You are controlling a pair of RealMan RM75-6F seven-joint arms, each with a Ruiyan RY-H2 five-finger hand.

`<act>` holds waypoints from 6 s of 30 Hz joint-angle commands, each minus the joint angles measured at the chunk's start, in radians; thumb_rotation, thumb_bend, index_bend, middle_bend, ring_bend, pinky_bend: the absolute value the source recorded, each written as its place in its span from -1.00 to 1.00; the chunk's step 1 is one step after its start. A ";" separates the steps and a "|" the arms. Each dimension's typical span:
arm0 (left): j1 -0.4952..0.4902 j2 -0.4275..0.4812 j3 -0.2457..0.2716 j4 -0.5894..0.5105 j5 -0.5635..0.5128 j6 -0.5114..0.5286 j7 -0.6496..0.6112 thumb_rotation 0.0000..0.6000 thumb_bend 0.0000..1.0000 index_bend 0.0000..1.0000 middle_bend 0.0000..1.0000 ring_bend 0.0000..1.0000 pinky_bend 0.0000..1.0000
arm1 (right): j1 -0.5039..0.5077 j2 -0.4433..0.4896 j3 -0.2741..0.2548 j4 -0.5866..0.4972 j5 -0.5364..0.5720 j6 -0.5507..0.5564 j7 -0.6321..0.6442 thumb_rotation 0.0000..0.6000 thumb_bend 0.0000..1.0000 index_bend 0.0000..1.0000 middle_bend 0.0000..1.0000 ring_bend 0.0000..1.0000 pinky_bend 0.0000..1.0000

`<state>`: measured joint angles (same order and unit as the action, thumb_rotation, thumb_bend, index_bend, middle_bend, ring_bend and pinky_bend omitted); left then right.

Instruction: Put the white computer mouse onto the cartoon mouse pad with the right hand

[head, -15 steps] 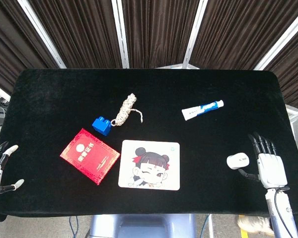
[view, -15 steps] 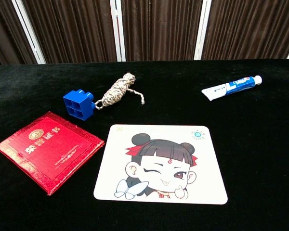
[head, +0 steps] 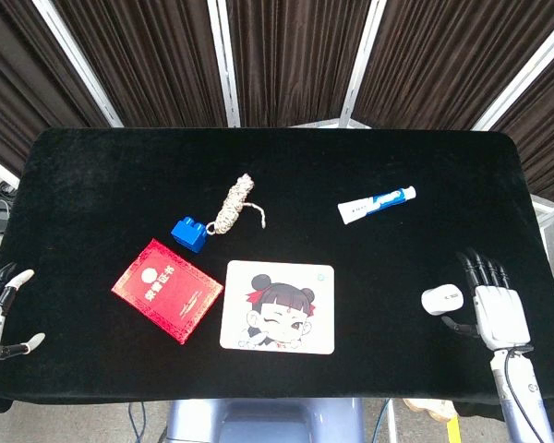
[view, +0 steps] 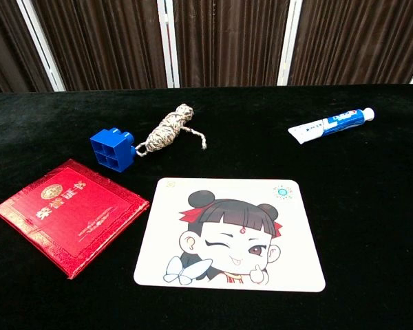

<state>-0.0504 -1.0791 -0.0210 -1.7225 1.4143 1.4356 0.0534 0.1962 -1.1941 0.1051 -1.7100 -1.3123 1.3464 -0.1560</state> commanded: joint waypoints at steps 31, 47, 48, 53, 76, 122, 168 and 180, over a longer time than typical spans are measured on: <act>-0.008 -0.015 -0.018 -0.030 -0.050 -0.005 0.080 1.00 -0.76 -0.74 -1.00 -1.00 -1.00 | 0.175 -0.026 -0.050 0.419 -0.175 -0.343 0.527 1.00 -0.88 -0.90 -1.00 -1.00 -1.00; -0.014 -0.017 -0.025 -0.052 -0.081 -0.012 0.125 1.00 -0.76 -0.74 -1.00 -1.00 -1.00 | 0.186 -0.110 -0.091 0.549 -0.195 -0.357 0.653 1.00 -0.87 -0.73 -1.00 -1.00 -1.00; -0.015 -0.017 -0.025 -0.052 -0.082 -0.012 0.125 1.00 -0.76 -0.74 -1.00 -1.00 -1.00 | 0.186 -0.113 -0.092 0.553 -0.196 -0.356 0.652 1.00 -0.87 -0.73 -1.00 -1.00 -1.00; -0.016 -0.017 -0.025 -0.054 -0.084 -0.013 0.131 1.00 -0.76 -0.74 -1.00 -1.00 -1.00 | 0.188 -0.126 -0.100 0.578 -0.194 -0.361 0.655 1.00 -0.87 -0.64 -0.97 -1.00 -1.00; -0.016 -0.017 -0.022 -0.056 -0.084 -0.009 0.138 1.00 -0.76 -0.71 -1.00 -1.00 -1.00 | 0.194 -0.195 -0.127 0.735 -0.193 -0.386 0.742 1.00 -0.87 -0.46 -0.90 -1.00 -1.00; -0.017 -0.017 -0.020 -0.052 -0.075 -0.008 0.120 1.00 -0.76 -0.71 -1.00 -1.00 -1.00 | 0.320 -0.175 -0.126 0.794 -0.325 -0.282 0.739 1.00 -0.78 0.19 0.04 -0.30 0.24; -0.024 -0.005 -0.019 -0.031 -0.072 -0.033 0.057 1.00 -0.76 -0.71 -1.00 -1.00 -1.00 | 0.774 -0.400 -0.087 0.477 -0.430 -0.540 0.389 1.00 -0.78 0.23 0.06 -0.28 0.23; -0.024 -0.006 -0.019 -0.030 -0.072 -0.033 0.054 1.00 -0.76 -0.71 -1.00 -1.00 -1.00 | 0.775 -0.462 -0.114 0.545 -0.432 -0.495 0.376 1.00 -0.78 0.23 0.06 -0.29 0.00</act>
<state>-0.0739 -1.0848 -0.0397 -1.7529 1.3421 1.4026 0.1078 0.9710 -1.6537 -0.0069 -1.1675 -1.7425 0.8493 0.2185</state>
